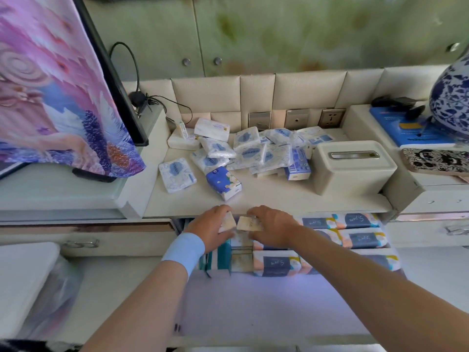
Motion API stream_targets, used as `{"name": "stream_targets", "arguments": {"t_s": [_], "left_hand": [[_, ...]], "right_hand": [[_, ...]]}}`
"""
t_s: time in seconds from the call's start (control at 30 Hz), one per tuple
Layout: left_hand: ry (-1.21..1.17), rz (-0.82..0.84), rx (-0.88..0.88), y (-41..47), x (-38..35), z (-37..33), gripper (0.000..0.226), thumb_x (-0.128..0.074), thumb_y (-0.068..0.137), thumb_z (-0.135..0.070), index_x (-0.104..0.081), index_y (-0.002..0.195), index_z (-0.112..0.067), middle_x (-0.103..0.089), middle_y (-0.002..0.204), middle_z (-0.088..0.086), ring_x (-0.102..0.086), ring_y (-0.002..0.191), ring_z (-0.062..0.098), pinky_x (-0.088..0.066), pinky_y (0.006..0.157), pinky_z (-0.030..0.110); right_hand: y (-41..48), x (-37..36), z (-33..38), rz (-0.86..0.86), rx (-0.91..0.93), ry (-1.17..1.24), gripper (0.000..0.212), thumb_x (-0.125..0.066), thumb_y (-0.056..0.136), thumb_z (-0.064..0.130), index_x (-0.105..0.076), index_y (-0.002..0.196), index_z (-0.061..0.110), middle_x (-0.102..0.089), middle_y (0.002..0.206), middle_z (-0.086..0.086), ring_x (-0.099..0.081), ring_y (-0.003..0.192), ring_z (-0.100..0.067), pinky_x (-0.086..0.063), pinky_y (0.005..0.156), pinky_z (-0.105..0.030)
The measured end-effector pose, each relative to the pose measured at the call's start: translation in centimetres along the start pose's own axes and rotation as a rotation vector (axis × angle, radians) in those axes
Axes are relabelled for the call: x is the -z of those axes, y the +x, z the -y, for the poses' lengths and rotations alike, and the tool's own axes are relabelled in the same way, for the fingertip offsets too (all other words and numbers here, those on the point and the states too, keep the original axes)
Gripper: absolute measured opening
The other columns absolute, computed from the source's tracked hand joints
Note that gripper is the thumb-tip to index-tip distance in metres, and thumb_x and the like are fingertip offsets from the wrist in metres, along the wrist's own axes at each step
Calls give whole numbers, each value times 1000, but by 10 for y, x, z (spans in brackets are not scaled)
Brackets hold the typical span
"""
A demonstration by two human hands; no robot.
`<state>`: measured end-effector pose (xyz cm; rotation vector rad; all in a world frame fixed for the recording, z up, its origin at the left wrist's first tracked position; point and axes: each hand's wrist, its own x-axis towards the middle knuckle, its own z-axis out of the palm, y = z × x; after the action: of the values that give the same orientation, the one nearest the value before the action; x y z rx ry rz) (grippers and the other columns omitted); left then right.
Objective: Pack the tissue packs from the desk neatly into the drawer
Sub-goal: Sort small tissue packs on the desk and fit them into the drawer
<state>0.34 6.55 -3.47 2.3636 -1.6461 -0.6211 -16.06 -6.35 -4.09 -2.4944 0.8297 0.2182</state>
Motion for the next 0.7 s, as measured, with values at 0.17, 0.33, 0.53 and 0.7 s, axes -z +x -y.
{"name": "stream_targets", "arguments": {"t_s": [0.17,0.33,0.53,0.7], "left_hand": [[75,109,152,-18,-6,28,52,-54,93,-48,-39,138,-27,-46,139,4,-52,118,27,-45,95,40],[104,275,154,-15,-12,22,61,-49,96,-44,-25,151,-33,-32,154,2,-43,133,27,-40,104,38],[70,294,167,-13,-19,24,72,-62,89,-32,-24,149,-30,-41,146,1,-50,123,27,-45,99,39],[50,241,152,-13,-21,25,52,-66,84,-25,-33,124,-28,-54,119,3,-56,95,25,-49,77,36]], "right_hand": [[-6,-27,23,231,154,-391,53,-57,88,49,-54,136,26,-57,129,-5,-49,122,-25,-36,106,-45],[-4,-60,32,130,205,-674,50,-55,88,53,-60,130,27,-53,127,-10,-40,122,-31,-28,106,-50],[1,-79,37,-31,171,-718,38,-59,92,38,-61,125,19,-61,124,-6,-47,121,-30,-26,107,-50],[2,-93,33,-52,99,-786,42,-56,93,40,-58,127,16,-57,127,-10,-42,125,-33,-23,109,-54]]}}
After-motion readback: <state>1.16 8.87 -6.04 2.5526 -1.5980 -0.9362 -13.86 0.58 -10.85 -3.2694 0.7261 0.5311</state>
